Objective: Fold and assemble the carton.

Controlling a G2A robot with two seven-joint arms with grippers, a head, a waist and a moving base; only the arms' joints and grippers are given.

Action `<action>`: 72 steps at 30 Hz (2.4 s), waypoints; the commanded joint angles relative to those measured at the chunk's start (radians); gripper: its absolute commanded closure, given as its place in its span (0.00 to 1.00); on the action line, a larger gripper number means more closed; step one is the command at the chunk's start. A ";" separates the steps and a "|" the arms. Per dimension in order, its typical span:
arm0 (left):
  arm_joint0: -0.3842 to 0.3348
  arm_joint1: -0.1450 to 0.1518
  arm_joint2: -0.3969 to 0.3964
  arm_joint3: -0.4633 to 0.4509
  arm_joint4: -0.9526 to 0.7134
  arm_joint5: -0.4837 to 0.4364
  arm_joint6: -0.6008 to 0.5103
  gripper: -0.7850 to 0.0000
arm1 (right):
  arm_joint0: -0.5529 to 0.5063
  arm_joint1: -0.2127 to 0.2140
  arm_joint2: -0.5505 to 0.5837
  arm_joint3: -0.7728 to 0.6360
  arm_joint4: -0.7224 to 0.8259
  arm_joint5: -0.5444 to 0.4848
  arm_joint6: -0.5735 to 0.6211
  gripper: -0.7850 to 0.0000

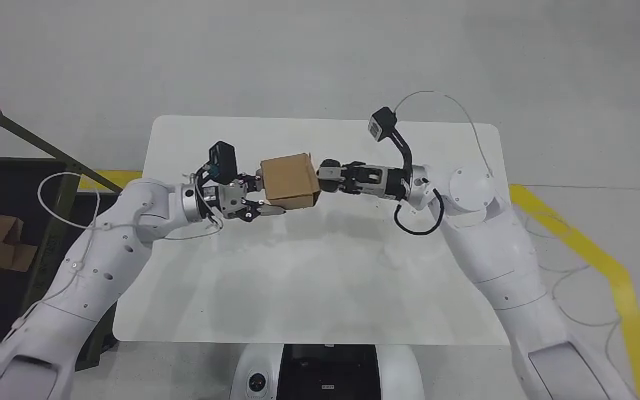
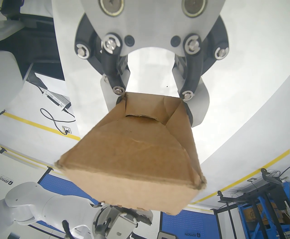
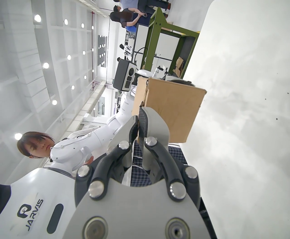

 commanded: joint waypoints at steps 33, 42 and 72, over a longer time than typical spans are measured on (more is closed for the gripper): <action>-0.114 -0.082 0.162 0.227 0.086 0.044 0.017 0.63 | -0.066 0.019 0.060 -0.036 -0.108 -0.198 -0.128 0.88; -0.205 -0.153 0.287 0.370 0.276 0.111 0.101 0.62 | -0.144 0.036 0.104 -0.087 -0.137 -0.214 -0.141 0.75; -0.190 -0.151 0.189 0.415 0.365 0.026 0.382 0.00 | -0.199 0.056 0.131 -0.101 -0.193 -0.297 -0.202 0.57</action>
